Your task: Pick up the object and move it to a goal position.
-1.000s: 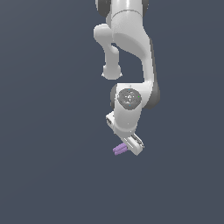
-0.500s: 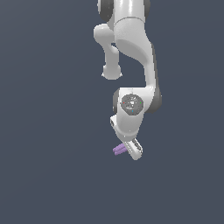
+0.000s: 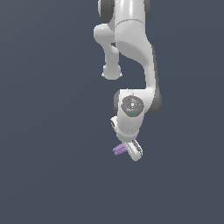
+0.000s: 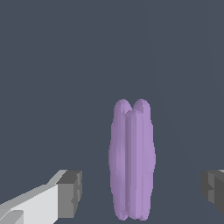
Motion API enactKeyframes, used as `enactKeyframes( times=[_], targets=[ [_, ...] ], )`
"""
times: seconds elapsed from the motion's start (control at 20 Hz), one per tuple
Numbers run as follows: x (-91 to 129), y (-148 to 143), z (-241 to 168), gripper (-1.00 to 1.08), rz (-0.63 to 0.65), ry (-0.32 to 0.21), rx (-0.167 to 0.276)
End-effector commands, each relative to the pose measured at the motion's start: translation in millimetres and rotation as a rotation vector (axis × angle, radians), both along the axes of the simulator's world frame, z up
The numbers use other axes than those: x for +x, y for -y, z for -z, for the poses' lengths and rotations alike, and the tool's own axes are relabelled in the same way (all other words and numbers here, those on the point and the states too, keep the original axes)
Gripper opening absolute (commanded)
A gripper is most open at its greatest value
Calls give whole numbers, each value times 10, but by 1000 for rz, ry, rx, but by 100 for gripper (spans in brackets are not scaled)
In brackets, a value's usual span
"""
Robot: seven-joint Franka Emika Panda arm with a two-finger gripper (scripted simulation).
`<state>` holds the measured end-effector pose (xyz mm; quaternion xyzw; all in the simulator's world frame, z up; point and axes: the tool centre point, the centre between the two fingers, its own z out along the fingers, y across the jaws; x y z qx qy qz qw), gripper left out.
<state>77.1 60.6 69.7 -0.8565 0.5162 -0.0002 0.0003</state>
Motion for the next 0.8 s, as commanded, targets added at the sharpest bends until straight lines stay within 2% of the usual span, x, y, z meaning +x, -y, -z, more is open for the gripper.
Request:
enactKeyframes(
  times=[0.0,0.35,0.65,0.7,0.75],
  targets=[
    [-5,0,69,100,1,-1,0],
    [-15,4,417,100,4,-1,0],
    [0,1,475,100,4,-1,0],
    [0,1,475,-100,4,-1,0],
    [0,1,475,-100,4,-1,0]
  ],
)
